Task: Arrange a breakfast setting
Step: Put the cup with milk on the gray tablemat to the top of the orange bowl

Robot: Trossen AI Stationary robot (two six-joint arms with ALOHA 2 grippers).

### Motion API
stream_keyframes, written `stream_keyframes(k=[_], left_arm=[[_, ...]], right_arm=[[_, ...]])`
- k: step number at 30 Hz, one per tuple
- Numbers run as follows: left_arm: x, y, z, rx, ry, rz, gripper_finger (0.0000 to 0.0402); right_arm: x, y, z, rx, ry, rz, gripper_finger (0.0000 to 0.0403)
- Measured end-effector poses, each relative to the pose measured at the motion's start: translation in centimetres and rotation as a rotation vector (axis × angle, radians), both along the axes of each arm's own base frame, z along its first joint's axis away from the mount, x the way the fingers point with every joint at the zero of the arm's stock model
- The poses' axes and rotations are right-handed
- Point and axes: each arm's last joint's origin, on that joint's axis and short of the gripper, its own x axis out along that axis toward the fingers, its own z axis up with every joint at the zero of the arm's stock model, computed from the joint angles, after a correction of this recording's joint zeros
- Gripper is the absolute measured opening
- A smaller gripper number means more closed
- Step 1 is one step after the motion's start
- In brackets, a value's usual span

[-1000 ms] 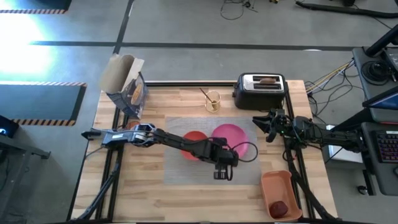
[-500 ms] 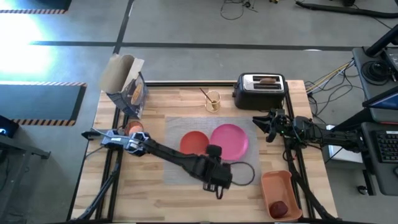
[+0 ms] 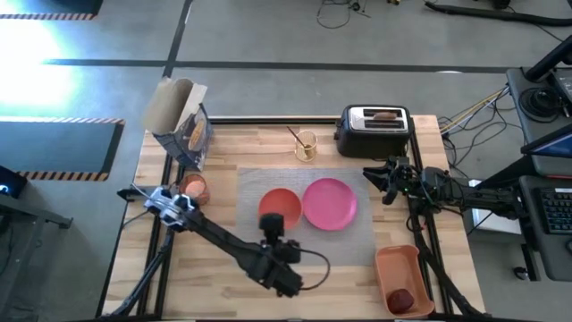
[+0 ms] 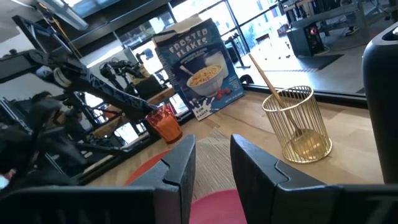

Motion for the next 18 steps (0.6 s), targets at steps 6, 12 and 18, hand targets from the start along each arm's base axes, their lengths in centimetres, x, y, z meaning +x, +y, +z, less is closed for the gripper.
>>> stream_keyframes(k=[6, 12, 18], left_arm=[[-4.6, 1.6, -0.8, -0.084, -0.017, 0.086, 0.0177], [-10.0, 4.7, -1.0, -0.28, -0.134, 0.16, 0.0177], [-15.0, 7.6, -0.1, -0.439, -0.242, 0.269, 0.0177]], right_arm=[[0.0, 0.0, 0.0, 0.0, 0.0, 0.0, 0.0091], [0.0, 0.0, 0.0, 0.0, 0.0, 0.001, 0.0091], [0.0, 0.0, 0.0, 0.0, 0.0, 0.001, 0.0091]])
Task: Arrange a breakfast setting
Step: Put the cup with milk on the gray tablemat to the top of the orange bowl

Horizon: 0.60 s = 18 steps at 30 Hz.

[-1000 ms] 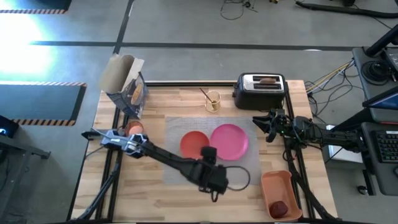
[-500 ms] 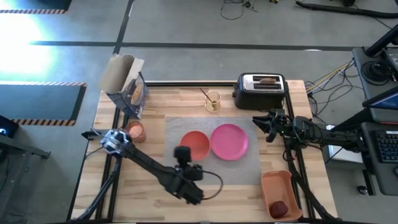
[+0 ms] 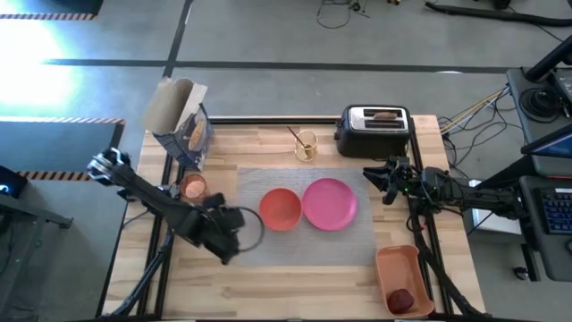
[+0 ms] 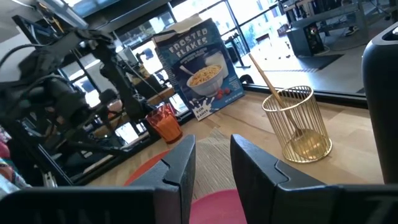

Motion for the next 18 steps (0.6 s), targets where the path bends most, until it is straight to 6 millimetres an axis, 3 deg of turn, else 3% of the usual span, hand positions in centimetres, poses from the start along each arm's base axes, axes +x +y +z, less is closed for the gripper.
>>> stream_keyframes(k=[7, 18], left_arm=[[-4.1, 3.1, 0.3, -0.12, -0.021, 0.242, 0.0177], [-6.4, 6.4, 0.9, -0.133, 0.058, 0.423, 0.0237]], right_arm=[[0.0, 0.0, 0.0, 0.0, 0.0, 0.0, 0.0091], [0.0, 0.0, 0.0, 0.0, 0.0, 0.0, 0.0091]])
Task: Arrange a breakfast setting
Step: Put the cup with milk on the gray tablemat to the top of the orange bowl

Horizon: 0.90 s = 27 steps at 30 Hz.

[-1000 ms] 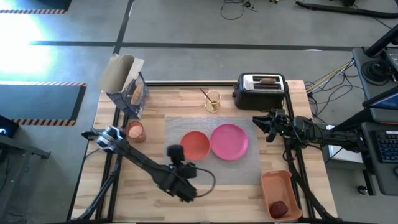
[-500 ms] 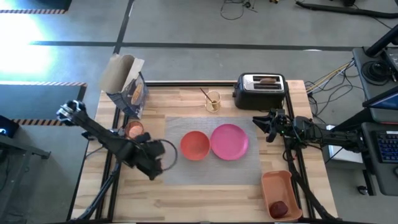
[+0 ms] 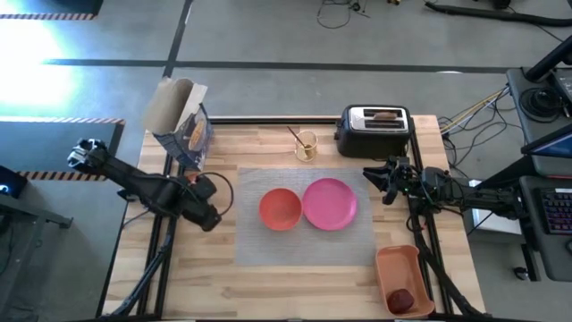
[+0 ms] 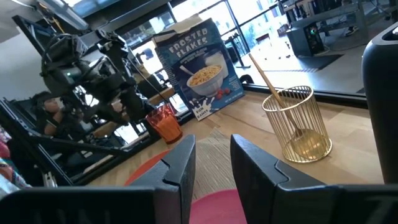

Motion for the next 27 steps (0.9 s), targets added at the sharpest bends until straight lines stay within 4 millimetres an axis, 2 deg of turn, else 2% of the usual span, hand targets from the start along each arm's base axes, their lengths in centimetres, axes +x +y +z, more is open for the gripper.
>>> stream_keyframes(k=[8, 15, 20, 27], left_arm=[[-0.5, 0.5, -0.6, 0.033, 0.108, -0.011, 0.0254], [-1.1, 1.4, -3.2, 0.057, 0.182, 0.012, 0.0248], [-1.2, 1.8, -3.9, 0.061, 0.201, -0.02, 0.0221], [-1.1, 2.3, -4.0, 0.064, 0.219, -0.043, 0.0152]], right_arm=[[0.0, 0.0, 0.0, 0.0, 0.0, 0.0, 0.0091], [0.0, 0.0, 0.0, 0.0, 0.0, 0.0, 0.0091], [0.0, 0.0, 0.0, 0.0, 0.0, 0.0, 0.0091], [0.0, 0.0, 0.0, 0.0, 0.0, 0.0, 0.0091]])
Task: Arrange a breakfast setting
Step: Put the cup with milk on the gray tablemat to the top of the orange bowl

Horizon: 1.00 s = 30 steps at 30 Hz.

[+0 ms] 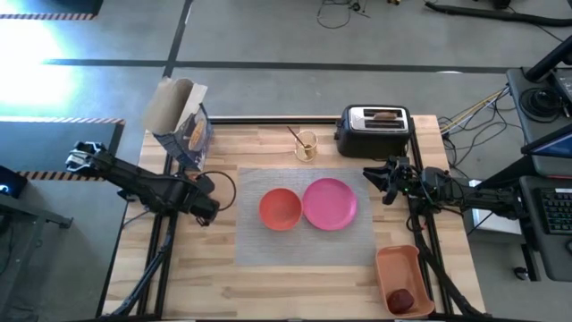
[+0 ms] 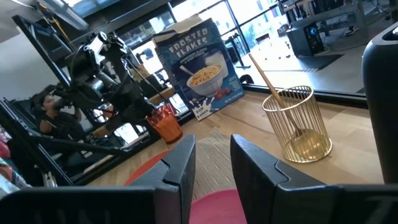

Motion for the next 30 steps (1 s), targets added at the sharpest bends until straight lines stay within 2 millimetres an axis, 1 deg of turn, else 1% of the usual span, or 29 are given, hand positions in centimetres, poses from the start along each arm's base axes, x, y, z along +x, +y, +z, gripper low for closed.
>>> stream_keyframes(k=[4, 8, 11, 15, 19, 23, 27, 30], left_arm=[[0.0, 0.3, -0.3, 0.009, 0.01, 0.002, 0.0115], [-0.2, 0.7, -0.9, 0.016, 0.034, 0.018, 0.009], [-0.3, 1.0, -1.2, 0.019, 0.047, 0.034, 0.008], [-0.3, 1.1, -1.2, 0.019, 0.047, 0.041, 0.0077], [0.0, 1.1, -0.7, 0.011, 0.022, 0.034, 0.0077], [0.6, 0.9, 0.2, 0.001, -0.012, 0.018, 0.0072], [1.0, 0.8, 1.1, -0.009, -0.044, -0.009, 0.0041], [1.1, 0.8, 1.2, -0.01, -0.042, -0.024, 0.0008]], right_arm=[[0.0, 0.0, 0.0, 0.0, 0.0, 0.0, 0.0091], [0.0, 0.0, 0.0, 0.0, 0.0, 0.0, 0.0091], [0.0, 0.0, 0.0, 0.0, 0.0, 0.0, 0.0091], [0.0, 0.0, 0.0, 0.0, 0.0, 0.0, 0.0091], [0.0, 0.0, 0.0, 0.0, 0.0, 0.0, 0.0091], [0.0, 0.0, 0.0, 0.0, 0.0, 0.0, 0.0091], [0.0, 0.0, 0.0, 0.0, 0.0, 0.0, 0.0091], [0.0, 0.0, 0.0, 0.0, 0.0, 0.0, 0.0091]])
